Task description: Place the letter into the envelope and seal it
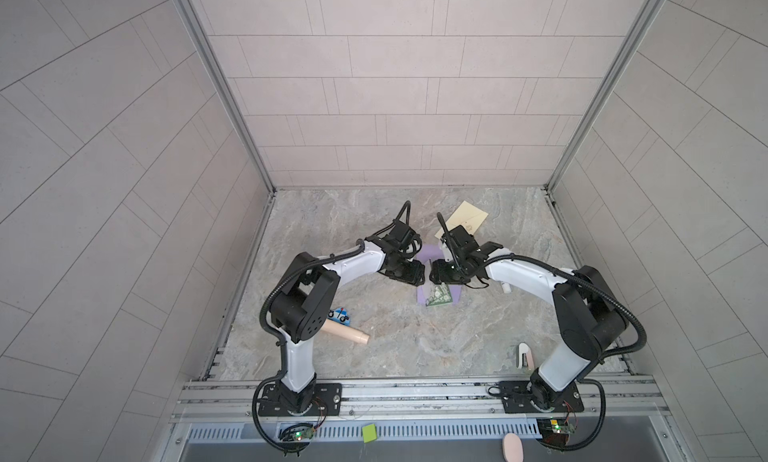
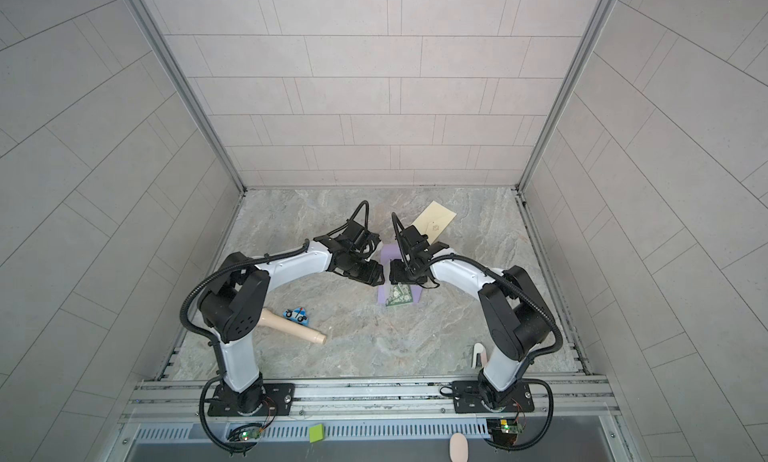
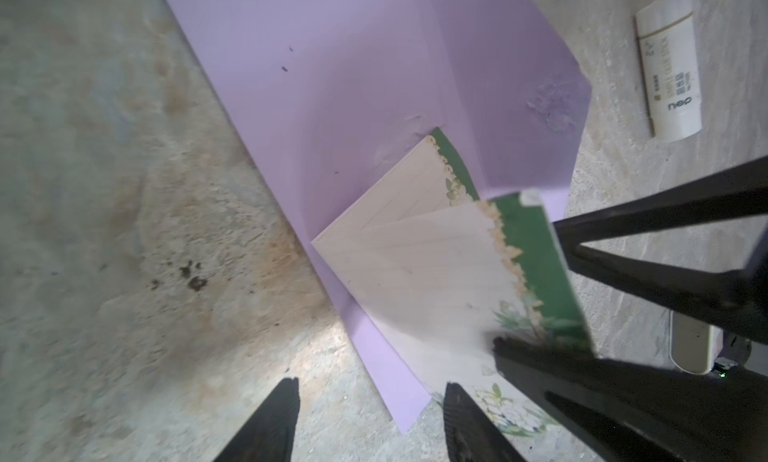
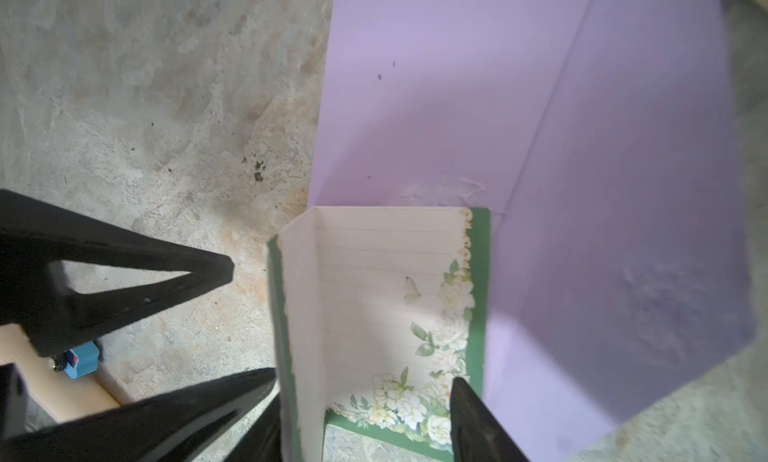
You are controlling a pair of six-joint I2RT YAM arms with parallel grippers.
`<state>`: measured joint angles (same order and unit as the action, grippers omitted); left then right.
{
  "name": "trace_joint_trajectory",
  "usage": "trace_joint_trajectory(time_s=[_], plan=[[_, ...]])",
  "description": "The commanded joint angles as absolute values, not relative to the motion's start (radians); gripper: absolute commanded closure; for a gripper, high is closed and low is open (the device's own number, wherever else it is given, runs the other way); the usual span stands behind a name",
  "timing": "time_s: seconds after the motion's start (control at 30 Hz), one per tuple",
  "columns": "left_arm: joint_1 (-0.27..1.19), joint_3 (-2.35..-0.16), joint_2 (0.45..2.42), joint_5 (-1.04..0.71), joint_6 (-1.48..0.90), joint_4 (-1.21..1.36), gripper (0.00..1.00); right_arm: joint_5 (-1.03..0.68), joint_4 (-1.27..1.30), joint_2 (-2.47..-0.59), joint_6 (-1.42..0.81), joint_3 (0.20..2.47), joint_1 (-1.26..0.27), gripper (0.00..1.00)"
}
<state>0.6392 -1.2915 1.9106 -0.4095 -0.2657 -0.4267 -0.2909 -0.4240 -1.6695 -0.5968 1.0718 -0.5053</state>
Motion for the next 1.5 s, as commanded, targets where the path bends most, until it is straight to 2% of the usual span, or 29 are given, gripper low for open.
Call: trace_joint_trajectory(time_s=[0.0, 0.33, 0.67, 1.07, 1.47], plan=[[0.657, -1.344, 1.951, -0.384, -0.234, -0.469, 0.4, -0.305, -0.43, -1.666, -0.603, 1.038, -0.472, 0.41], [0.673, -1.393, 2.046, -0.307, -0.204, -0.54, 0.48, -0.508, -0.238, -1.729, -0.669, 0.919, -0.381, 0.41], [0.69, -1.419, 2.13, -0.251, -0.18, -0.601, 0.65, -0.636, -0.03, -1.746, -0.758, 0.817, -0.38, 0.42], [0.69, -1.436, 2.156, -0.218, -0.184, -0.63, 0.71, -0.742, 0.141, -1.688, -0.827, 0.798, -0.383, 0.46], [0.69, -1.439, 2.162, -0.237, -0.178, -0.634, 0.73, -0.745, 0.23, -1.67, -0.88, 0.801, -0.394, 0.52]])
